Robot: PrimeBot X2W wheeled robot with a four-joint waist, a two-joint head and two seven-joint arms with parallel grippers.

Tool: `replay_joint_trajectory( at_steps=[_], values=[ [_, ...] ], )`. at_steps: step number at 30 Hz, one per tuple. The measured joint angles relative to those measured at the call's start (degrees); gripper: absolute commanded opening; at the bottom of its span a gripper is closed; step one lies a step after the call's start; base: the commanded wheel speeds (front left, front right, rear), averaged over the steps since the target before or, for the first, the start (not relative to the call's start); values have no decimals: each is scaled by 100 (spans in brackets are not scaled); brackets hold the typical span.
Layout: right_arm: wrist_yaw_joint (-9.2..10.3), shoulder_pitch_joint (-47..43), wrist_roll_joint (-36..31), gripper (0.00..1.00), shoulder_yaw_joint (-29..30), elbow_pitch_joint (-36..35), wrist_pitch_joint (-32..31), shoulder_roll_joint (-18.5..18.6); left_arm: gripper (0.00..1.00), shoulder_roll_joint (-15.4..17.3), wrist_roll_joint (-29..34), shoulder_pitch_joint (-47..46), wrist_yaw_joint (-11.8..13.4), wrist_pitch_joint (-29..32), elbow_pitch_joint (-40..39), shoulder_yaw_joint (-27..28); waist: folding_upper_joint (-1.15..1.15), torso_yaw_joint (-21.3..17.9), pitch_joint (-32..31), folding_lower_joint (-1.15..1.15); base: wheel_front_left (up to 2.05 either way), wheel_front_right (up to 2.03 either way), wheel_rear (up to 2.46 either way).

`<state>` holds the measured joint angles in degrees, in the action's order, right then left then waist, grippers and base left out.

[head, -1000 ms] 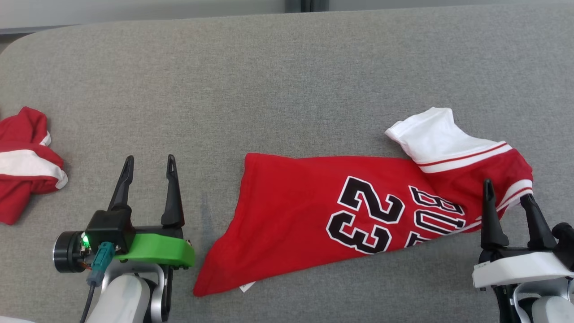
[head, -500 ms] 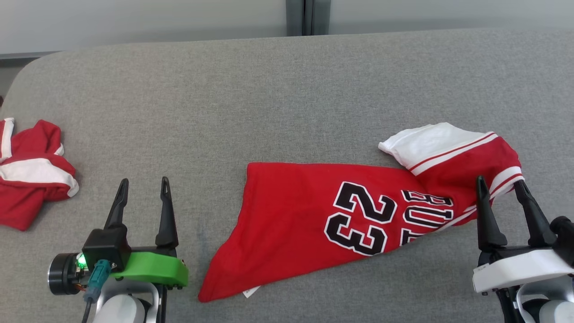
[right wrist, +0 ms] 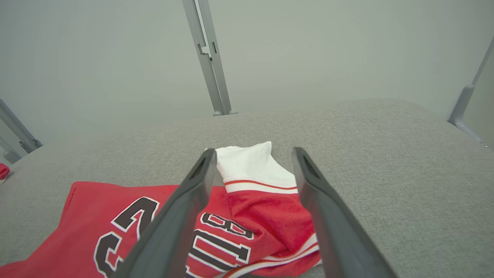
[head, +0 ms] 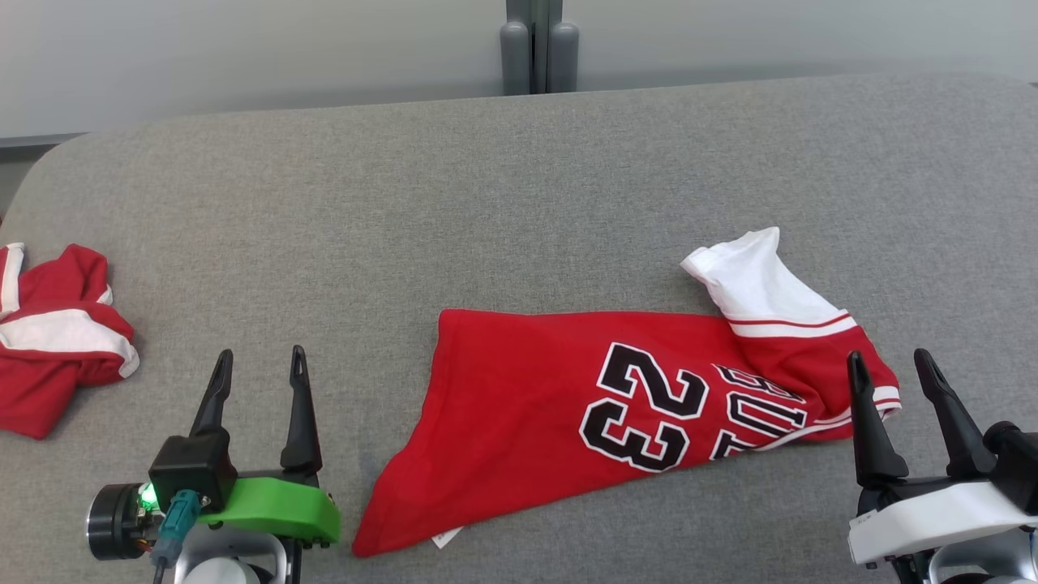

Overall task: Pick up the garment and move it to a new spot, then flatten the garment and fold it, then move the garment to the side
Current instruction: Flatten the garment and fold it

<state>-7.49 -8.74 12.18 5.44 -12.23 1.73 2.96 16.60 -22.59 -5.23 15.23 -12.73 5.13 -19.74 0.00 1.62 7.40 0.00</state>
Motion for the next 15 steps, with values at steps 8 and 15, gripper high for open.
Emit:
replay_joint_trajectory(
  at_steps=[8,15],
  values=[
    [0,3,-22,100,-37,-47,-73,-1,100,2,-14,9,2,47,-9,-66,0,48,-35,0,0,0,0],
    [0,12,-23,100,-49,-55,-89,-3,100,19,-13,-50,-68,115,-68,-194,0,91,-15,0,0,0,0]
  ],
)
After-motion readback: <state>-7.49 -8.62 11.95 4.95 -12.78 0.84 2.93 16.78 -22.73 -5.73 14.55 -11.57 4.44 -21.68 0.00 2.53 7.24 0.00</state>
